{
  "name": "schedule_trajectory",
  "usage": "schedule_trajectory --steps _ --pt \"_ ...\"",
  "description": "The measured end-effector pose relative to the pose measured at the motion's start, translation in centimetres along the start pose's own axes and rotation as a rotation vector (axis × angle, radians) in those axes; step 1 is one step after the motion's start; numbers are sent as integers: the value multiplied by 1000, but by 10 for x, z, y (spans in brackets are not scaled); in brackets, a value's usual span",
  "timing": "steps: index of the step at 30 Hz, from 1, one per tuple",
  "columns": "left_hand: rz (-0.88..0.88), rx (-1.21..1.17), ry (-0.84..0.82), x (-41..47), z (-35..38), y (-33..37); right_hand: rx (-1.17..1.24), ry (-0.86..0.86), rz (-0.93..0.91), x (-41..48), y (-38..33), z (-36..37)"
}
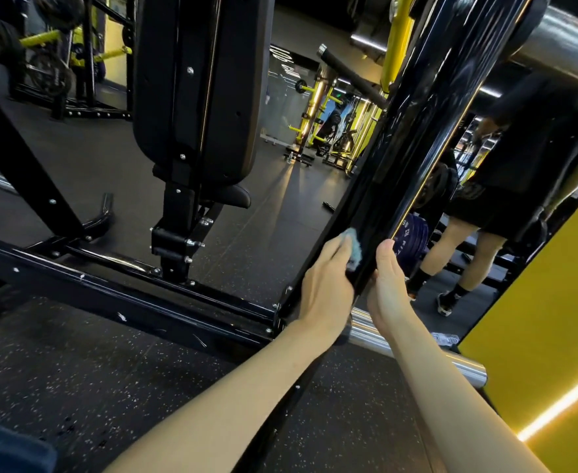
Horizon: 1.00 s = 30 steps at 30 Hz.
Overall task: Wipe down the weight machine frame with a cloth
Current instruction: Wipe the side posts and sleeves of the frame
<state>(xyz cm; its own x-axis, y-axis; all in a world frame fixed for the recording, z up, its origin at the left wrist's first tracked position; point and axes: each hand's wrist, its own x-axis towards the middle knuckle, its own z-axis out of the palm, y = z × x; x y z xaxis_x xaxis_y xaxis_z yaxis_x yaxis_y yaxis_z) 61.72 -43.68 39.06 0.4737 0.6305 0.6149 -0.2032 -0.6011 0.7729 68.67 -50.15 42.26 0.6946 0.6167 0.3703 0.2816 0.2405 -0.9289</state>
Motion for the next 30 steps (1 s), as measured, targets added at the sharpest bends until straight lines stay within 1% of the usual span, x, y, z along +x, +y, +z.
schedule_trajectory --steps 3,5,7,9,12,15,17,19,21,24,26,28,30 --pt "61 60 15 -2 0 -2 -21 -32 -13 1 0 -1" --pt "20 75 -33 -17 -3 -17 -15 -25 -3 0 1 0" --pt "12 59 -42 -19 -8 -23 0 -8 5 -1 1 0" --pt "60 20 -25 -2 -10 -11 -2 0 0 1 1 -1" --pt "95 -100 -9 14 -7 6 -31 11 -6 0 -3 1" --pt "16 -133 -53 -8 -1 -13 -54 30 22 0 0 1" --pt "-46 -130 -70 -31 2 -24 -59 56 72 1 -1 -3" --pt "-41 -130 -35 -40 5 -21 -96 41 141 3 -5 -10" --pt "47 -128 20 -28 10 -2 -135 18 181 4 -13 -19" --pt "242 -35 92 14 15 34 -180 -27 215 0 -20 -31" --pt "372 39 119 43 14 48 -156 -2 233 -3 -16 -35" --pt "553 171 113 57 13 42 -134 21 259 -6 -5 -39" --pt "740 302 54 53 12 18 -125 49 308 -11 4 -41"
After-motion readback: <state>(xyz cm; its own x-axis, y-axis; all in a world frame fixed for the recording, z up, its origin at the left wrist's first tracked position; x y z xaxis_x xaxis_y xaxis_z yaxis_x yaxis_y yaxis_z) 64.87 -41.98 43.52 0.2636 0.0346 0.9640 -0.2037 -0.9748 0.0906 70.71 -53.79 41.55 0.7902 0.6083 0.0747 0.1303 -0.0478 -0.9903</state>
